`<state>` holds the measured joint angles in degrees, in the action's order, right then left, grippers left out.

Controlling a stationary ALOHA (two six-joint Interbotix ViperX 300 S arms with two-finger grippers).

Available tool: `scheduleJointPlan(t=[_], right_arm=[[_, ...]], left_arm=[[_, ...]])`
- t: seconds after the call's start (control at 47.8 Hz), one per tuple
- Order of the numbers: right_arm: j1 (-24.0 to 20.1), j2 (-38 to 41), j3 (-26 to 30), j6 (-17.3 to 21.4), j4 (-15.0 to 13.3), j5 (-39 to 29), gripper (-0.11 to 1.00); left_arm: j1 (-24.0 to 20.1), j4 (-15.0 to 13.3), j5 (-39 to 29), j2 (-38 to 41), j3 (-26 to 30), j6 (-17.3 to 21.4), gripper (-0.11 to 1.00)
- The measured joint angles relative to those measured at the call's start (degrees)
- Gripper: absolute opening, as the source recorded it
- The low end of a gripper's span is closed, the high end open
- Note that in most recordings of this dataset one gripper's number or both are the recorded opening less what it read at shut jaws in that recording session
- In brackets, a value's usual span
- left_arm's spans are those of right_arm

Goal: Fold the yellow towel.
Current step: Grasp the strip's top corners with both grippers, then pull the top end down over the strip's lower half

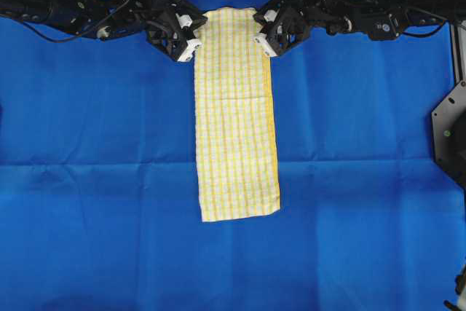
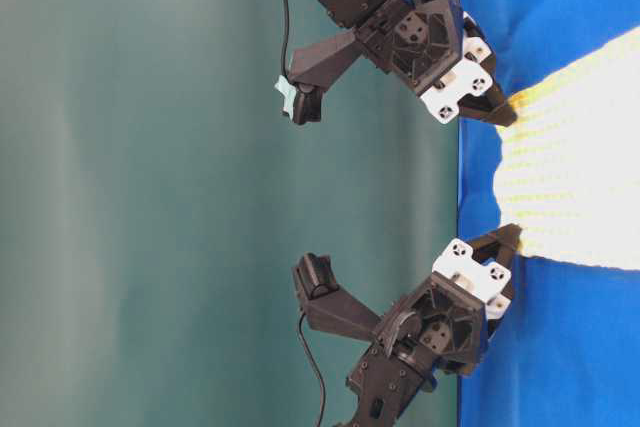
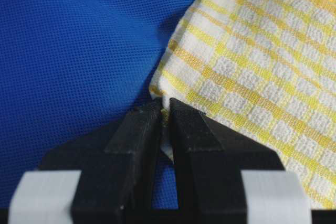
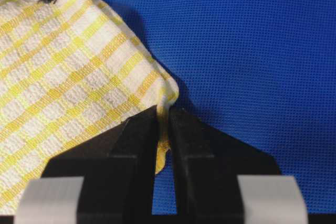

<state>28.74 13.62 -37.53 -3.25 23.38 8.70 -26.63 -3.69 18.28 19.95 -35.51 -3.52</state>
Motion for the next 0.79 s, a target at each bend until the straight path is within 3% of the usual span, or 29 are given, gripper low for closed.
scheduleJointPlan(t=[0.544,0.795], right_arm=[[0.62,-2.11,-1.14,0.00,1.58,1.85,0.06],[-0.62,-7.82,-4.66,0.00,2.02,1.85,0.06]], left_arm=[[-2.81,0.35,-4.48,-4.22,1.49,0.88,0.04],[0.18,0.35,-4.92,-8.79,-1.05,0.70,0.04]])
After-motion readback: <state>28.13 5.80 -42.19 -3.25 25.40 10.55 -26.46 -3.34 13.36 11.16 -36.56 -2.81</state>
